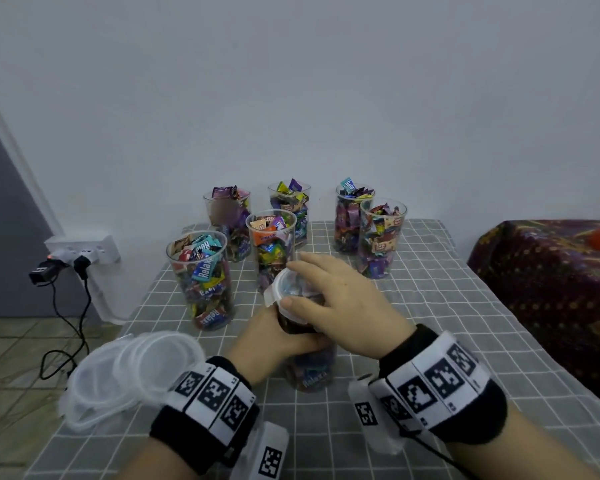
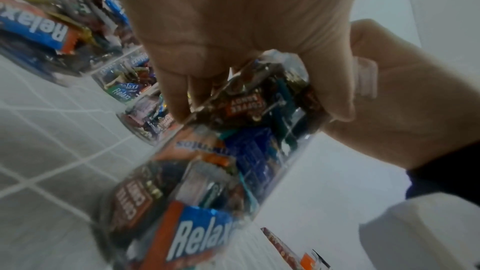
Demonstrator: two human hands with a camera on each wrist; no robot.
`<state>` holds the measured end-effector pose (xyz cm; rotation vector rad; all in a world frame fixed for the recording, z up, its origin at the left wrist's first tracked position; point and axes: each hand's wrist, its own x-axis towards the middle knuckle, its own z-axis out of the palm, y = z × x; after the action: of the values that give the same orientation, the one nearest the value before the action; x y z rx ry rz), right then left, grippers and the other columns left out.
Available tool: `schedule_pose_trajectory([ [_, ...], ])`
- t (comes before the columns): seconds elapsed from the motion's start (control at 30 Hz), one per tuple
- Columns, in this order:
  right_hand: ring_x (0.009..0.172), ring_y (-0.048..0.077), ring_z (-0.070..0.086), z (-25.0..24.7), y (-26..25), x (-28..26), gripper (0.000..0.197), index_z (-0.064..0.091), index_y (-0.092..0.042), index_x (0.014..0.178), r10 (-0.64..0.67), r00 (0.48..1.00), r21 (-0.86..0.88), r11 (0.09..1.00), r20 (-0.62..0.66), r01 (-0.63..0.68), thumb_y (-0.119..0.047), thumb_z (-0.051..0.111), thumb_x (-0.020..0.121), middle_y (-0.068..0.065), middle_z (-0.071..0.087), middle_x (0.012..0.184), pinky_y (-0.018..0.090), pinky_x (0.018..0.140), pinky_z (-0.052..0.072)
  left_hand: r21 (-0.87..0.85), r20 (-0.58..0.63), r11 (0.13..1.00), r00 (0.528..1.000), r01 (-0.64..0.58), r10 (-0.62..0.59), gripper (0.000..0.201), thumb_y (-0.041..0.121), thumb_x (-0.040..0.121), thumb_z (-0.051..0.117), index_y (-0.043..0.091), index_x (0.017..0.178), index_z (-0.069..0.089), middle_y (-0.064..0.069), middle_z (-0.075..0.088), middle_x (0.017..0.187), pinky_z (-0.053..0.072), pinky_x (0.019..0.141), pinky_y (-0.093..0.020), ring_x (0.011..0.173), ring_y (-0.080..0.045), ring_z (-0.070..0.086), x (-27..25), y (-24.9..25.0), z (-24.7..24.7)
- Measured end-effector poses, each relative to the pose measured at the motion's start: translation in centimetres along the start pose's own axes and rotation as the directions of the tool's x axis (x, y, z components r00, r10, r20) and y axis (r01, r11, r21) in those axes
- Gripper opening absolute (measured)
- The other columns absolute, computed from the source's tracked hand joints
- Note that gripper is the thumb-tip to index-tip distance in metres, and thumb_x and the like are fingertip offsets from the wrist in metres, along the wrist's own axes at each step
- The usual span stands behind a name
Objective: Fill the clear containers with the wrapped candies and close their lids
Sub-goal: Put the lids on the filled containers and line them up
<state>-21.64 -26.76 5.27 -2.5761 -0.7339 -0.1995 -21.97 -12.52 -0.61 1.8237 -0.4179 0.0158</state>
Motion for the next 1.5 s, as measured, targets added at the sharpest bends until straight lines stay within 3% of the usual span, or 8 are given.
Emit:
schedule_pose_trajectory([
  [0.23, 0.132, 0.013, 0.033, 1.3, -0.7, 0.1, 0.083, 0.045, -0.020, 0.139, 0.017, 0.991, -0.078, 0.997, -0.129, -0.028, -0.067, 0.027, 0.074, -0.002, 0.041, 0.146, 0.021, 0.107, 0.019, 0.076, -0.035, 0.996, 0.998, -0.045, 0.048, 0.039, 0.029, 0.056, 0.073, 0.046, 0.091, 0.067, 0.022, 0.070, 0.092, 0.048, 0.077, -0.010, 0.091, 0.005, 0.064, 0.2, -0.6, 0.4],
  [0.33, 0.132, 0.017, 0.034, 1.5, -1.2, 0.1, 0.088, 0.043, -0.020, 0.139, 0.099, 0.982, -0.112, 0.987, -0.161, -0.118, -0.064, 0.017, 0.068, 0.002, 0.040, 0.147, 0.028, 0.108, 0.024, 0.209, -0.047, 0.976, 0.997, -0.058, 0.069, 0.038, 0.042, 0.061, 0.062, 0.047, 0.096, 0.051, 0.030, 0.058, 0.092, 0.041, 0.078, -0.004, 0.089, 0.011, 0.057, 0.4, -0.3, 1.4],
  [0.53, 0.106, 0.022, 0.054, 2.1, -1.9, 0.0, 0.070, 0.060, -0.016, 0.121, 0.151, 0.954, -0.090, 0.980, -0.259, -0.179, -0.060, 0.042, 0.070, 0.002, 0.062, 0.112, 0.035, 0.089, 0.044, 0.072, -0.152, 0.982, 0.971, -0.177, 0.187, 0.045, 0.037, 0.063, 0.062, 0.040, 0.105, 0.046, 0.028, 0.053, 0.103, 0.036, 0.080, 0.003, 0.100, 0.025, 0.049, -0.4, 0.4, 2.2],
  [0.77, 0.094, 0.023, 0.055, 2.3, -2.1, 0.3, 0.074, 0.063, -0.012, 0.114, 0.157, 0.957, -0.095, 0.978, -0.244, -0.185, -0.059, 0.035, 0.063, 0.002, 0.063, 0.099, 0.038, 0.084, 0.047, 0.097, -0.088, 0.984, 0.983, -0.151, 0.160, 0.054, 0.022, 0.069, 0.071, 0.029, 0.114, 0.041, 0.026, 0.046, 0.106, 0.031, 0.081, 0.006, 0.098, 0.033, 0.041, -0.4, 0.0, 2.0],
  [0.83, 0.097, 0.020, 0.053, 1.9, -1.6, 0.3, 0.077, 0.060, -0.015, 0.117, 0.121, 0.975, -0.101, 0.985, -0.187, -0.142, -0.064, 0.033, 0.065, -0.001, 0.060, 0.102, 0.035, 0.086, 0.044, 0.030, -0.070, 0.992, 0.989, -0.126, 0.128, 0.059, 0.001, 0.071, 0.073, 0.023, 0.118, 0.047, 0.021, 0.056, 0.108, 0.037, 0.083, 0.001, 0.101, 0.023, 0.050, -0.3, -0.2, 1.5],
  [0.97, 0.112, 0.001, 0.042, -0.9, 0.2, -0.7, 0.095, 0.046, -0.020, 0.137, 0.071, 0.997, 0.104, 0.992, 0.012, -0.072, -0.077, 0.057, 0.061, -0.013, 0.048, 0.125, 0.013, 0.094, 0.033, -0.114, 0.002, 0.993, 1.000, -0.016, 0.017, 0.090, 0.021, 0.056, 0.084, 0.009, 0.135, 0.042, 0.001, 0.063, 0.123, 0.046, 0.092, -0.018, 0.116, -0.009, 0.057, 0.1, -1.4, 0.1],
  [1.1, 0.109, -0.016, 0.026, -1.8, 1.6, -1.7, 0.097, 0.031, -0.021, 0.146, 0.070, 0.993, 0.213, 0.973, 0.097, -0.089, -0.052, 0.075, 0.064, -0.025, 0.029, 0.124, -0.012, 0.083, 0.015, -0.155, 0.060, 0.986, 0.997, 0.061, -0.052, 0.095, 0.030, 0.048, 0.084, 0.012, 0.133, 0.046, 0.007, 0.065, 0.119, 0.045, 0.086, -0.011, 0.111, -0.002, 0.059, 0.5, -1.6, -0.5],
  [1.5, 0.114, -0.011, 0.033, 0.1, 2.6, -2.0, 0.096, 0.028, -0.021, 0.146, 0.131, 0.991, 0.376, 0.918, 0.016, -0.128, -0.038, 0.081, 0.067, -0.030, 0.033, 0.121, -0.002, 0.092, 0.024, -0.163, 0.074, 0.981, 0.993, 0.107, -0.096, 0.082, 0.031, 0.048, 0.080, 0.021, 0.123, 0.050, 0.019, 0.067, 0.109, 0.044, 0.082, -0.008, 0.106, 0.004, 0.060, 0.4, -1.3, -0.4],
])
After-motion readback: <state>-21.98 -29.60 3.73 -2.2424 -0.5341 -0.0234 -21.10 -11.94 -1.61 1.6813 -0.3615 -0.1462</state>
